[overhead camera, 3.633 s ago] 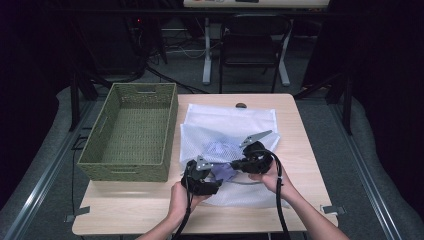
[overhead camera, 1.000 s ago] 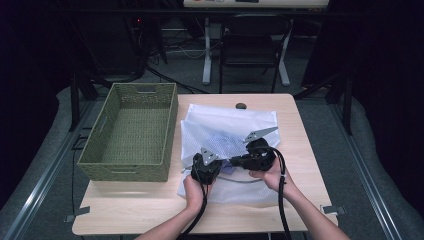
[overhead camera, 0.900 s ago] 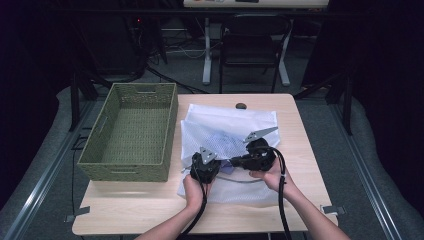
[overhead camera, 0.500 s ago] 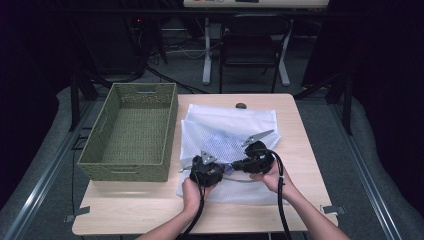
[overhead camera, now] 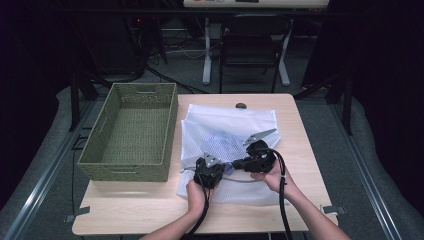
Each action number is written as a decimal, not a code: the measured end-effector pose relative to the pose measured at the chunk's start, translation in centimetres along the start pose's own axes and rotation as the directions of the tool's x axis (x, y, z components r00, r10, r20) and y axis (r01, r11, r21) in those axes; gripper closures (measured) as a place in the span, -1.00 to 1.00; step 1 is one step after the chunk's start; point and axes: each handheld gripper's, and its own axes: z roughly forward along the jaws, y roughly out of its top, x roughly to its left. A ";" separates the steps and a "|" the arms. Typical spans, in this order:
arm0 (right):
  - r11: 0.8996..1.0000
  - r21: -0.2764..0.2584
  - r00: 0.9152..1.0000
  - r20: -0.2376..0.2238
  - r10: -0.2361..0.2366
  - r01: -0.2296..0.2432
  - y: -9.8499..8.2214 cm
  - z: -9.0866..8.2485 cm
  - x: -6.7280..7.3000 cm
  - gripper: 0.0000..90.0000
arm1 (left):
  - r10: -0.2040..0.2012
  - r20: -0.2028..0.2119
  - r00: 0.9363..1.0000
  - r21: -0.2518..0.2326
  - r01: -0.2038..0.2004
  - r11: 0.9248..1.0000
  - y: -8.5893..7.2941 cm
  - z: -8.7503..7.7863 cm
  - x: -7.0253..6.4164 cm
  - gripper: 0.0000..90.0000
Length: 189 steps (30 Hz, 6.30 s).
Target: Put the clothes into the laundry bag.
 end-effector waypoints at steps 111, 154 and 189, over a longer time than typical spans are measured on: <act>0.915 0.402 0.986 0.157 -0.062 -0.006 -4.9 3.3 -5.4 0.59 | 0.164 0.151 0.975 0.390 -0.211 0.896 -1.4 -4.7 4.9 0.95; 0.987 0.137 0.975 0.218 0.052 -0.083 -8.2 -6.8 -3.9 -1.00 | 0.020 -0.021 1.000 0.306 -0.013 0.952 -4.1 -17.9 10.4 -0.66; 0.960 0.069 0.913 0.334 0.235 -0.273 -16.0 -8.9 -7.0 -1.00 | -0.151 -0.190 0.970 0.300 0.204 0.932 -8.3 -20.6 16.4 -0.73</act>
